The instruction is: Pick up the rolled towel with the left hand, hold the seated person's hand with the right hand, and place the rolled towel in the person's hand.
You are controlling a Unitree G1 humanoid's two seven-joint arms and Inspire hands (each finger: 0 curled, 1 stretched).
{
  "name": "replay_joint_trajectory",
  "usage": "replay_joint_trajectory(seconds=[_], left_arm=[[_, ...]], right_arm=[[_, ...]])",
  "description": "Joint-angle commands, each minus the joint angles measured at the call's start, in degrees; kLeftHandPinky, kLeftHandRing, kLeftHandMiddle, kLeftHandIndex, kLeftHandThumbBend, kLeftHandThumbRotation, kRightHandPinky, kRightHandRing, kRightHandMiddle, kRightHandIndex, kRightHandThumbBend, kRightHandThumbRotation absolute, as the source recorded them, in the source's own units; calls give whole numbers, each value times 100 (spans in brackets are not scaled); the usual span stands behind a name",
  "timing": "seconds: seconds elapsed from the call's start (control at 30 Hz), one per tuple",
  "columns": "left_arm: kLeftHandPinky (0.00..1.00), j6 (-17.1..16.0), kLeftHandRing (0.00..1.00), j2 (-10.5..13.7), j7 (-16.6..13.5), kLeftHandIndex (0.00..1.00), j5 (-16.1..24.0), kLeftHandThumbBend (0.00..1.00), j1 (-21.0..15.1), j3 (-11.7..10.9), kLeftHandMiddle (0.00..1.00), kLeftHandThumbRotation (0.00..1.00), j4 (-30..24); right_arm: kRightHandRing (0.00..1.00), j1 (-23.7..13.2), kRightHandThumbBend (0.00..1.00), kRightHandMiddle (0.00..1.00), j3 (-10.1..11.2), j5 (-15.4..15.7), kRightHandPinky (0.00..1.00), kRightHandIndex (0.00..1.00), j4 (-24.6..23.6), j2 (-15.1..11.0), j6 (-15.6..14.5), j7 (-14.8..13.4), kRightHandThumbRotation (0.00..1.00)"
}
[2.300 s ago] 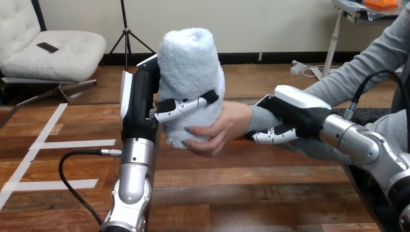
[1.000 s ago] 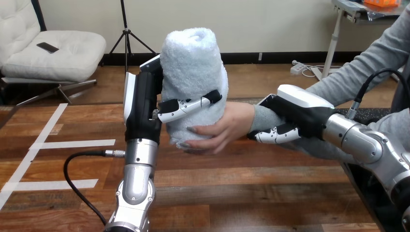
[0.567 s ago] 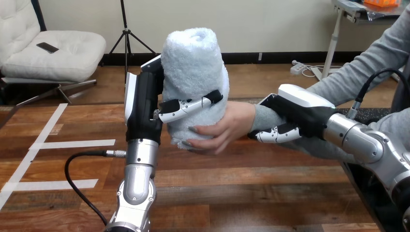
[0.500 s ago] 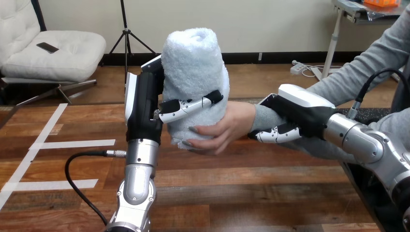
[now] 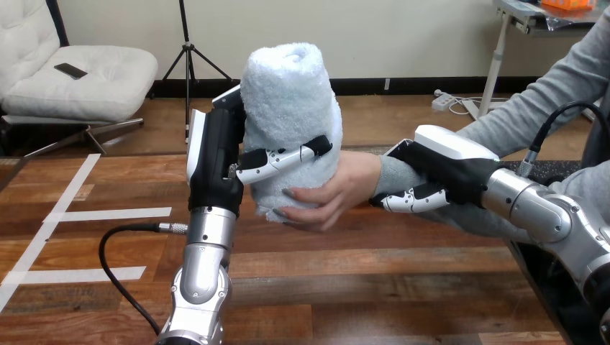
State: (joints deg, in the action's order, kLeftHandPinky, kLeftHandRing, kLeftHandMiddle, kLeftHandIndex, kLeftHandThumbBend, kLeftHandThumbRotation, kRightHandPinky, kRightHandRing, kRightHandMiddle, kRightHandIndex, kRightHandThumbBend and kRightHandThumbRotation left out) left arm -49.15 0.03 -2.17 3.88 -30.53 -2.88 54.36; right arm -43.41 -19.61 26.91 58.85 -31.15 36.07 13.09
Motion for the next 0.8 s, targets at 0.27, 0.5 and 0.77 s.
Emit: replay_joint_trajectory(seconds=[0.27,0.5,0.77], left_arm=[[48,293,56,-41,589,65,-178,90,-361,165,61,59,-132],[59,411,68,15,794,72,-215,98,-356,153,71,77,-136],[68,461,78,79,902,76,-166,100,-329,144,79,86,-142]], right_arm=[[34,-476,37,41,144,-122,30,45,-197,205,80,-112,46],[34,-471,37,41,162,-154,30,45,-168,217,113,-112,47],[34,-472,37,41,156,-158,30,45,-184,211,78,-59,47]])
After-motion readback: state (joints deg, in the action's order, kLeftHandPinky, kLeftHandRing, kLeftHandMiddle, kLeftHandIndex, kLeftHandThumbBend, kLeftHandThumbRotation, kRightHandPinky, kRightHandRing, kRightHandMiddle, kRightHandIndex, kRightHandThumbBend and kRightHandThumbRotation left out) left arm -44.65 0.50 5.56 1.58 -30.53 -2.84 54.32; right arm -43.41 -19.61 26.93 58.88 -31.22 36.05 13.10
